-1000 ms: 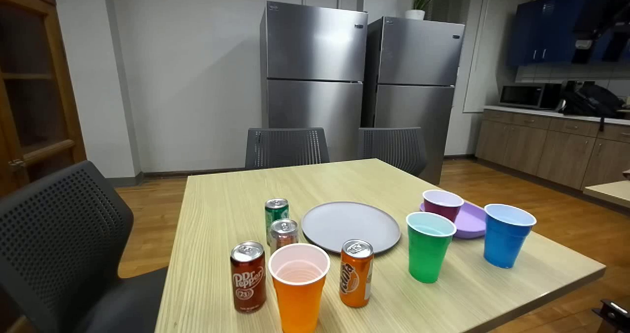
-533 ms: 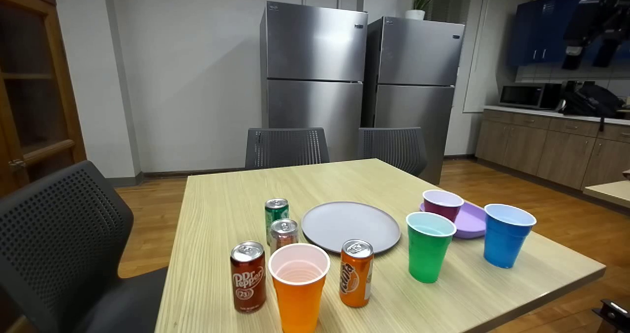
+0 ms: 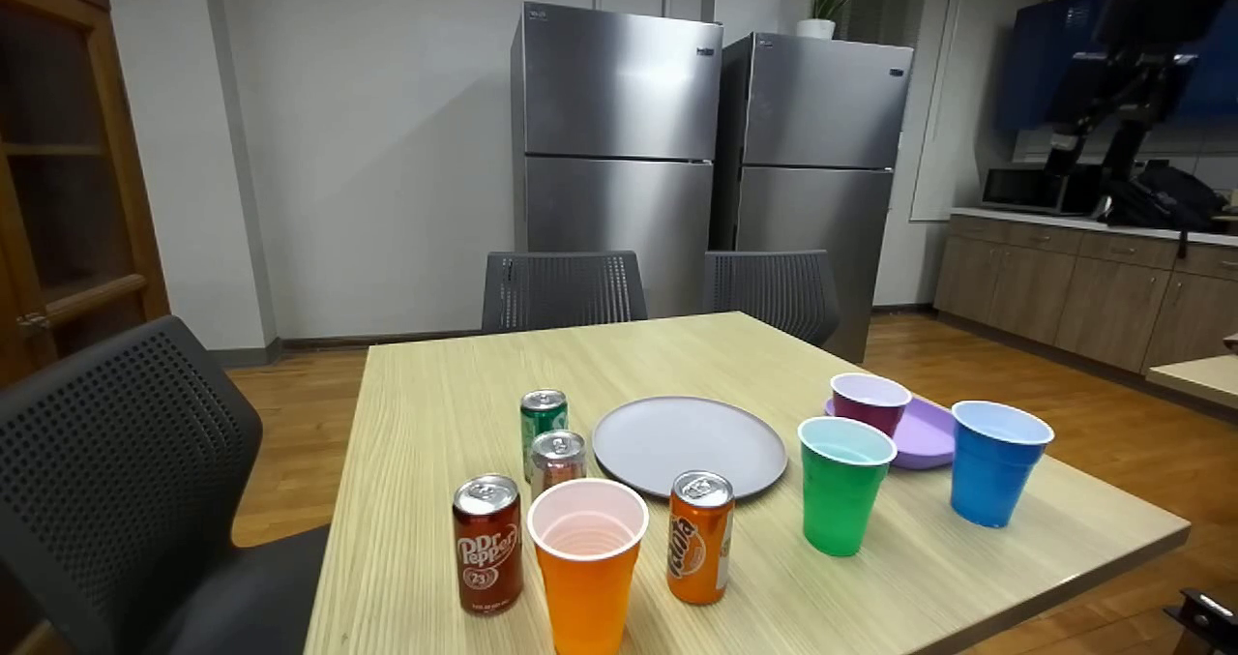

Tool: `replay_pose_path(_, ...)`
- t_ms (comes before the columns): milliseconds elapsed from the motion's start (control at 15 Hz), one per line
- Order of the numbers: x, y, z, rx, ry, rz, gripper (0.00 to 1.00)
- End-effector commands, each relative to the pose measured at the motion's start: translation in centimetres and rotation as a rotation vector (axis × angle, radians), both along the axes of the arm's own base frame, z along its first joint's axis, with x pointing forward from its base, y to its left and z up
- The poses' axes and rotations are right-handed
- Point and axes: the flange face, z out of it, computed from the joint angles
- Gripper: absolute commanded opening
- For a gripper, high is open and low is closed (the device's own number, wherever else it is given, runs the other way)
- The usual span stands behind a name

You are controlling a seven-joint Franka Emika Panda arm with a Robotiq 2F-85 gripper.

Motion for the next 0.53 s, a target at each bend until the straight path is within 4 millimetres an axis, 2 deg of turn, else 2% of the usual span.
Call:
replay_pose_path(0,2.3,1.1,-1.3,0.004,-0.005,-0.012,1.00)
replay_pose_path(467,6.0,3.2,-4.5,0.004,0.029,-0.022,1.00)
